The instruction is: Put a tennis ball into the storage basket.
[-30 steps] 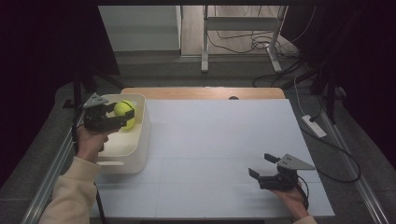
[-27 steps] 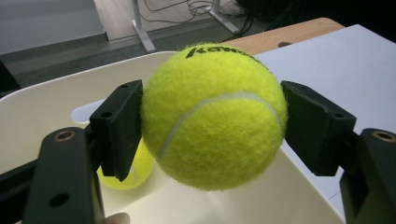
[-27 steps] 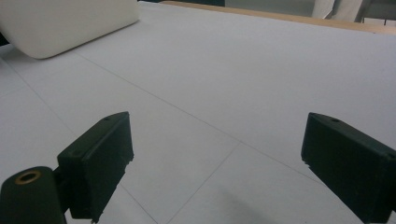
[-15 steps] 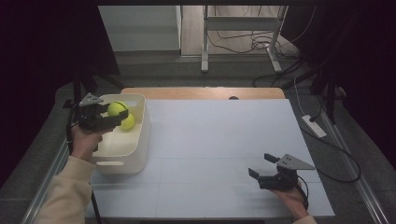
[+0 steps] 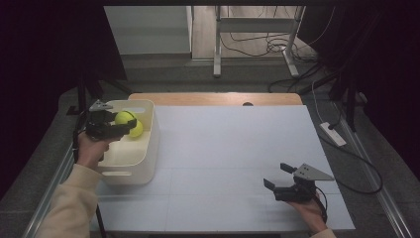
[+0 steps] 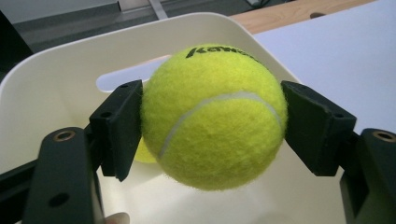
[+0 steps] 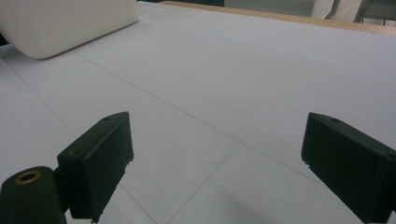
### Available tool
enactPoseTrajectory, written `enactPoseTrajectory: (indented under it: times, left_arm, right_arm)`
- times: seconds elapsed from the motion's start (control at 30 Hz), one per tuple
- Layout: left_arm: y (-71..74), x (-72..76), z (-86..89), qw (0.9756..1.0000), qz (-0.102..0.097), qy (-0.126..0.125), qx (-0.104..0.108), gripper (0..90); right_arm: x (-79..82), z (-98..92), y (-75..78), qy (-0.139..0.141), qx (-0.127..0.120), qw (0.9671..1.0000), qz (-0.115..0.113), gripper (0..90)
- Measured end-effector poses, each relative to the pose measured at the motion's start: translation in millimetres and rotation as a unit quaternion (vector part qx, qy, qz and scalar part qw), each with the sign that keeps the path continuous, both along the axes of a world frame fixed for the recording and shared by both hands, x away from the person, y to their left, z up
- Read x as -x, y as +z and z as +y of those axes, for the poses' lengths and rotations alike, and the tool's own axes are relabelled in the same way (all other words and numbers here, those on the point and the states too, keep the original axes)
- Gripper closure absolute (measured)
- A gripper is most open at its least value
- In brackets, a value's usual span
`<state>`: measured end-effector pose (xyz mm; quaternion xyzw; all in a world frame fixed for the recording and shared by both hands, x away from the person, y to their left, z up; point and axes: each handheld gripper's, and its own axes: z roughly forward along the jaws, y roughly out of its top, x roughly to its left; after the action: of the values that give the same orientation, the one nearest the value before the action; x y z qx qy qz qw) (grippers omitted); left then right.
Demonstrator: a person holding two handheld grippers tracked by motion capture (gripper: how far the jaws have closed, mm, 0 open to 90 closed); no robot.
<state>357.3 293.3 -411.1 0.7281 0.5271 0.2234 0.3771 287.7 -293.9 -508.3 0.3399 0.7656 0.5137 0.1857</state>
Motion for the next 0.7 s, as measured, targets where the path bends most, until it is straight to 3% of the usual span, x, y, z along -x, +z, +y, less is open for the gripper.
enactPoseTrajectory:
  times: [0.3,0.7]
  left_arm:
    - [-4.1,-8.7,-1.9,0.9993,0.030,-0.003,-0.022,26.5]
    - [-8.2,-13.9,-2.7,0.9979,0.054,-0.009,-0.036,26.3]
  right_arm:
    - [-0.1,0.1,0.1,-0.001,0.001,1.0000,0.000,9.0]
    - [0.1,-0.8,0.4,-0.001,0.000,1.0000,0.000,9.0]
